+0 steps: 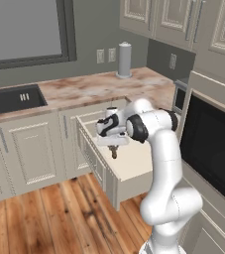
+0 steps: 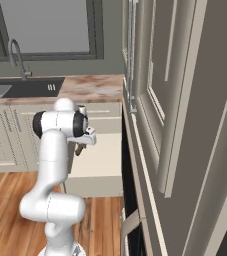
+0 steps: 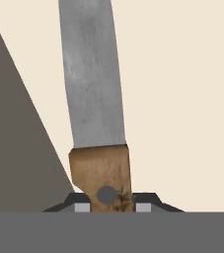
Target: Pick up the metallic utensils from the counter and place them in the open drawer. Make sure not to pick up any wooden utensils.
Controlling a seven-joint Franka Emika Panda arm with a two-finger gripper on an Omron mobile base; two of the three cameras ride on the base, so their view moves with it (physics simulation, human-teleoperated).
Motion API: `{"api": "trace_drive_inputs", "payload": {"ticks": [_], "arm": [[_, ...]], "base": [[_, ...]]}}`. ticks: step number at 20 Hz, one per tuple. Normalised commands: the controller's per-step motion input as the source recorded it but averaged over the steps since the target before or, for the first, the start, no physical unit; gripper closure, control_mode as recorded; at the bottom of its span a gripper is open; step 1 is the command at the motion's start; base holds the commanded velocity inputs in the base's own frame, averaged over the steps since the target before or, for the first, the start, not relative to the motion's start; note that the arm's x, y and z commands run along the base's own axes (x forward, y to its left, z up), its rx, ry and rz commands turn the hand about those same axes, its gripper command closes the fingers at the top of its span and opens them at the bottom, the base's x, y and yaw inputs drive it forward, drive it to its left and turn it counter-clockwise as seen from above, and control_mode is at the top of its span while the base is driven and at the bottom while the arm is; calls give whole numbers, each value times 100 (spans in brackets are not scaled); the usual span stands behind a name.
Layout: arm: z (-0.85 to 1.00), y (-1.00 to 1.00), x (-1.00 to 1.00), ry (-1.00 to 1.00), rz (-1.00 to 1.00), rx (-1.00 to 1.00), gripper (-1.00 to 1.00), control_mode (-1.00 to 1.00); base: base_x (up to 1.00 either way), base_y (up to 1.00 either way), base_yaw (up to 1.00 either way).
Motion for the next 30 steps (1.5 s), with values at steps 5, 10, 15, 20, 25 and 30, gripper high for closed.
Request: {"api": "trace_drive_inputs", "payload": {"ticks": [5, 10, 15, 20, 25, 30], "arm": [[-34, -11, 11, 0, 0, -4, 100, -100], [-51, -19, 13, -7, 3, 0, 100, -100], [-35, -13, 19, -3, 2, 0, 100, -100], [-20, -27, 28, 0, 3, 0, 100, -100], [-17, -18, 30, 0, 3, 0, 100, -100], [-20, -5, 25, 0, 1, 0, 100, -100]], "base": [[0, 0, 0], [0, 0, 0], [0, 0, 0], [0, 0, 0], [0, 0, 0], [0, 0, 0]]}}
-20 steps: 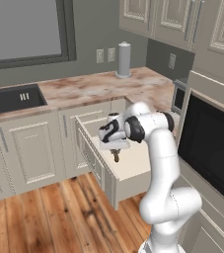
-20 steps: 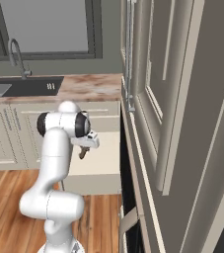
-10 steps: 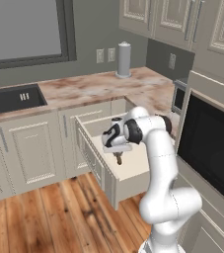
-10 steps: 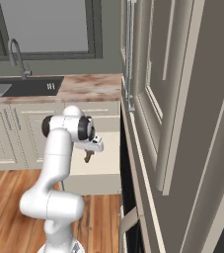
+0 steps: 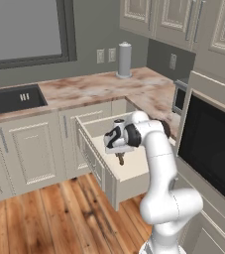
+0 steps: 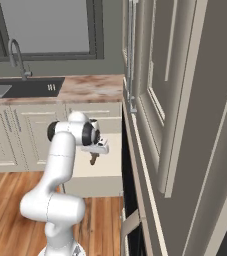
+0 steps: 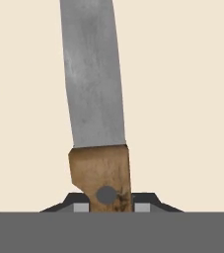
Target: Pick up the metallic utensils from the counter and place them in the open drawer. Make sure not to pick up any wooden utensils.
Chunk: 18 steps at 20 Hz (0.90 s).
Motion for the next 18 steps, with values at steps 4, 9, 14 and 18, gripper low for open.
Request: {"api": "trace_drive_inputs", "payload": {"ticks": [4, 9, 14, 18], "arm": [[-19, -3, 21, 0, 1, 0, 100, -100], [-15, 0, 14, 0, 0, 0, -100, -100], [-17, 0, 25, 5, 0, 0, -100, -100], [-21, 0, 26, 10, 0, 0, -100, -100]], "base": [[0, 0, 0], [0, 0, 0], [0, 0, 0], [0, 0, 0]]}}
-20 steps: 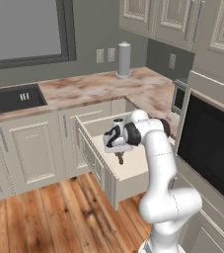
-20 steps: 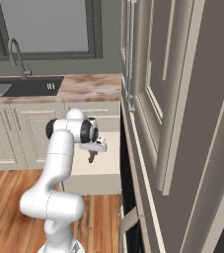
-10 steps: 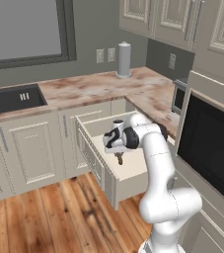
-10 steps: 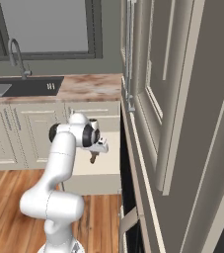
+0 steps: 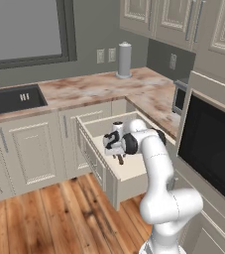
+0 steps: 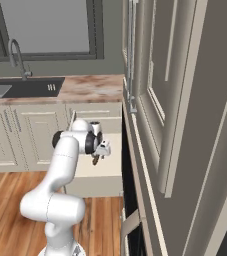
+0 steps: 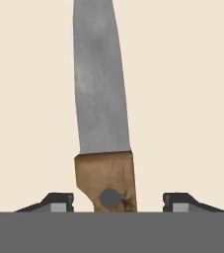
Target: Pick up the metallic utensils from the counter and place them in the open drawer. Make sure not to pick up any wooden utensils.
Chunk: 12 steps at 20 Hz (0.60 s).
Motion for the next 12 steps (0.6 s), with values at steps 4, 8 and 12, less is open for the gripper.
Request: {"api": "trace_drive_inputs", "payload": {"ticks": [4, 8, 12], "arm": [[-11, -1, 19, 8, 0, 0, -100, -100], [37, -5, 0, 0, 0, 0, -100, -100], [96, 0, 0, 6, 0, 0, -100, -100]], "base": [[0, 0, 0], [0, 0, 0], [0, 0, 0]]}}
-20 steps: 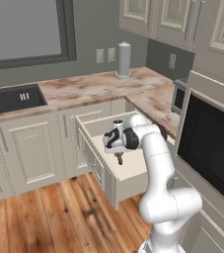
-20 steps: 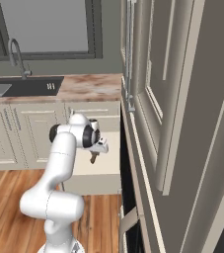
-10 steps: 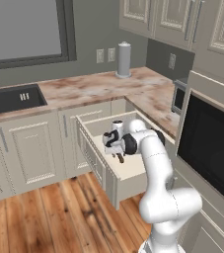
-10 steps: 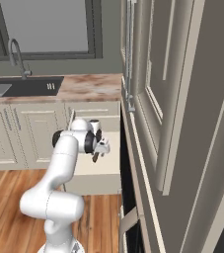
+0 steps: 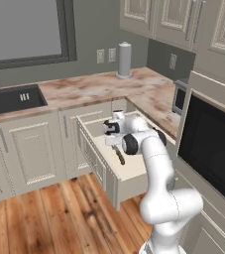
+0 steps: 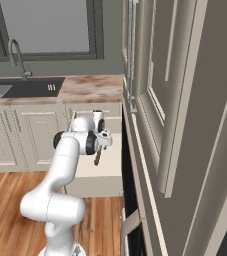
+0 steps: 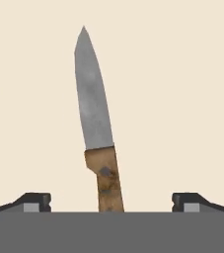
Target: Pick up the metallic utensils from the counter and place them in the open drawer. Make sure not to pick up any wooden utensils.
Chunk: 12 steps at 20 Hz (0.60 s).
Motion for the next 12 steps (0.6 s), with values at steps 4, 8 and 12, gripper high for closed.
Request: {"api": "trace_drive_inputs", "payload": {"ticks": [4, 8, 12], "arm": [[100, 0, 0, 14, 0, 0, -100, -100], [100, 9, -8, 12, 0, 0, -100, -100], [93, 40, -20, 3, 0, 0, -100, -100]], "base": [[0, 0, 0], [0, 0, 0], [0, 0, 0]]}}
